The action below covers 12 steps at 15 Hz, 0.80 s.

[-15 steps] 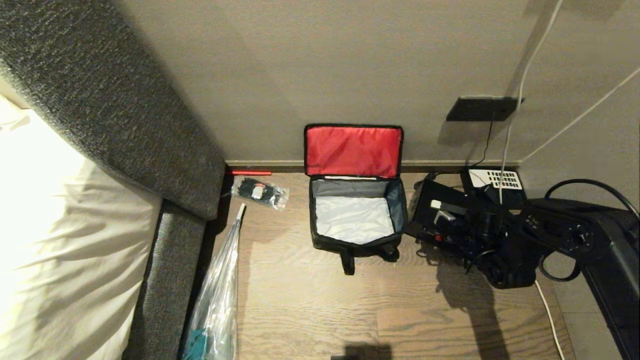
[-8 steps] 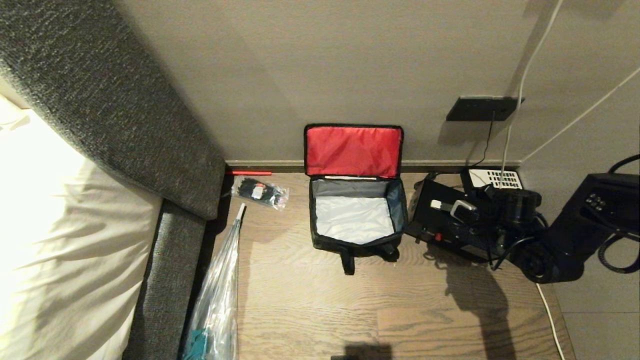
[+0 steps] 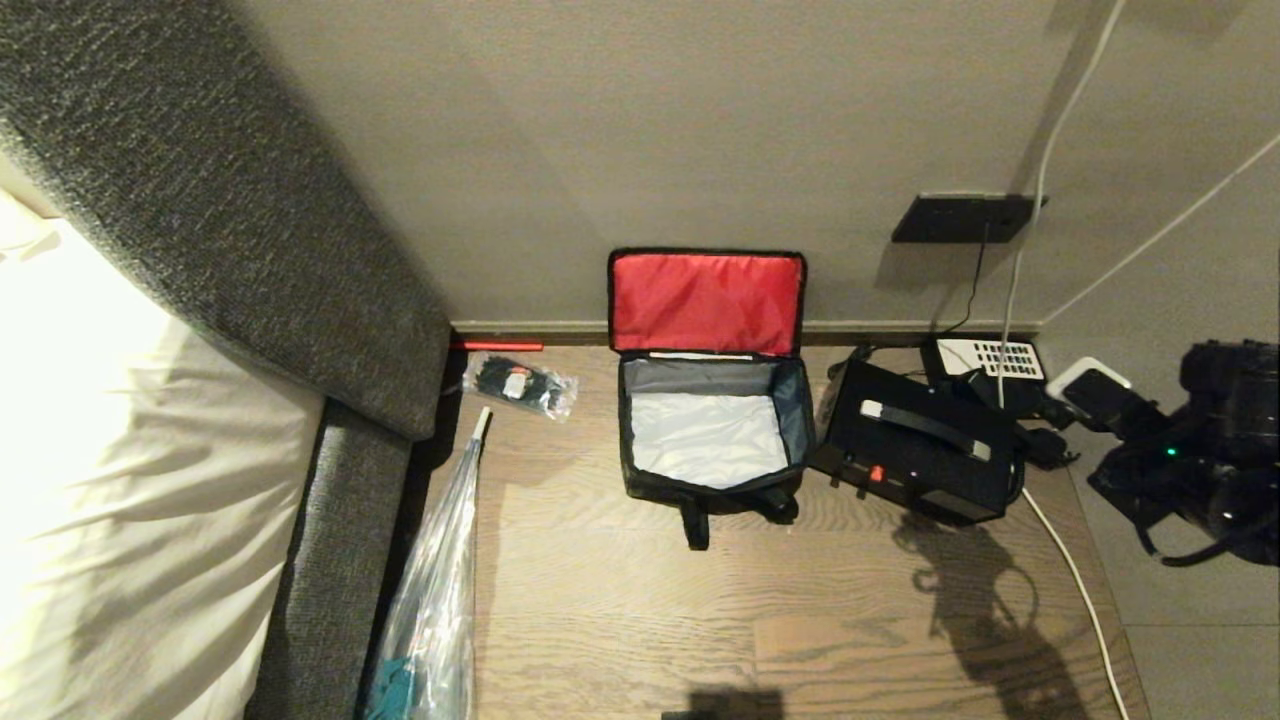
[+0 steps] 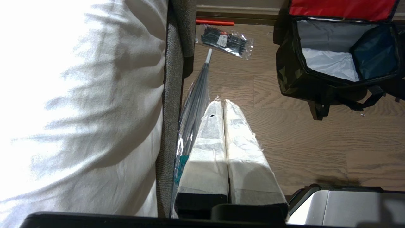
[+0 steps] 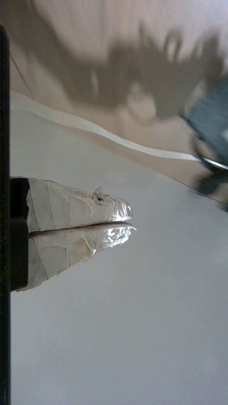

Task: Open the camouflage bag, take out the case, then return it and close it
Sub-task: Grip the handle again

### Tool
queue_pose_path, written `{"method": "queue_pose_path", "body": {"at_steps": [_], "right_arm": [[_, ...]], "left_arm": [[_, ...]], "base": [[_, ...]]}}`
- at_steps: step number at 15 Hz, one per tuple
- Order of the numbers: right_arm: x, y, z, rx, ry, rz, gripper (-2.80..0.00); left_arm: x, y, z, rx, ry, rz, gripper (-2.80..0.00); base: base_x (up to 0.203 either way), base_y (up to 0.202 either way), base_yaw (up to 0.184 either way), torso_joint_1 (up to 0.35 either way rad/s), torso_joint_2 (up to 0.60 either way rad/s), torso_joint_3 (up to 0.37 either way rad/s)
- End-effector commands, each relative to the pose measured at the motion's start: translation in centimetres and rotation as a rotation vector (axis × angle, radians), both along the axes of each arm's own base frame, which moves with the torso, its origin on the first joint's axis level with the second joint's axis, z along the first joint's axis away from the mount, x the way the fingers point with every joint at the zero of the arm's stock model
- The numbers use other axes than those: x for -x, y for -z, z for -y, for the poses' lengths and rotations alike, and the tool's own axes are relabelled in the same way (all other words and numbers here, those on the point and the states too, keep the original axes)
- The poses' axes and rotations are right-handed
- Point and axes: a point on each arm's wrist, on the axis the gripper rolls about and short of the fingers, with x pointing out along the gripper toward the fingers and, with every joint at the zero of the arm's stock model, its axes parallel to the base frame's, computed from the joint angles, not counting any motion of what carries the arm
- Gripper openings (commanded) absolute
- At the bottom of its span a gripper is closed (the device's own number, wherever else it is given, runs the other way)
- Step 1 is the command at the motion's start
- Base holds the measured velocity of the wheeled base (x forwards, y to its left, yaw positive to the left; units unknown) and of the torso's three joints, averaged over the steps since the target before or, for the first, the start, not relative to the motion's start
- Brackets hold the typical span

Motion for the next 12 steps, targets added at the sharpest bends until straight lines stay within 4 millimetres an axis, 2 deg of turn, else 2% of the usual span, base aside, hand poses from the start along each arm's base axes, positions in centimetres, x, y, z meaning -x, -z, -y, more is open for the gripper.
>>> {"method": "queue_pose_path", "body": {"at_steps": [1, 4, 6, 9, 12], "right_arm": [[5.6, -0.8, 0.1, -0.187, 0.126, 0.024, -2.8], [8.1, 0.1, -0.1, -0.265, 0.165, 0.045, -2.8], [7.7, -0.3, -1.0, -0.291, 0.116, 0.053, -2.8], [6.2, 1.1, -1.8, -0.339, 0.043, -0.07, -2.8], [2.3, 1.9, -2.4, -0.377, -0.013, -0.137, -2.8]], "left_arm": [[0.0, 0.0, 0.0, 0.0, 0.0, 0.0, -2.8], [0.0, 0.0, 0.0, 0.0, 0.0, 0.0, -2.8], [0.0, 0.0, 0.0, 0.0, 0.0, 0.0, -2.8], [0.0, 0.0, 0.0, 0.0, 0.0, 0.0, -2.8], [0.0, 0.0, 0.0, 0.0, 0.0, 0.0, -2.8]], "base": [[0.0, 0.0, 0.0, 0.0, 0.0, 0.0], [0.0, 0.0, 0.0, 0.0, 0.0, 0.0], [0.0, 0.0, 0.0, 0.0, 0.0, 0.0], [0.0, 0.0, 0.0, 0.0, 0.0, 0.0], [0.0, 0.0, 0.0, 0.0, 0.0, 0.0]]}}
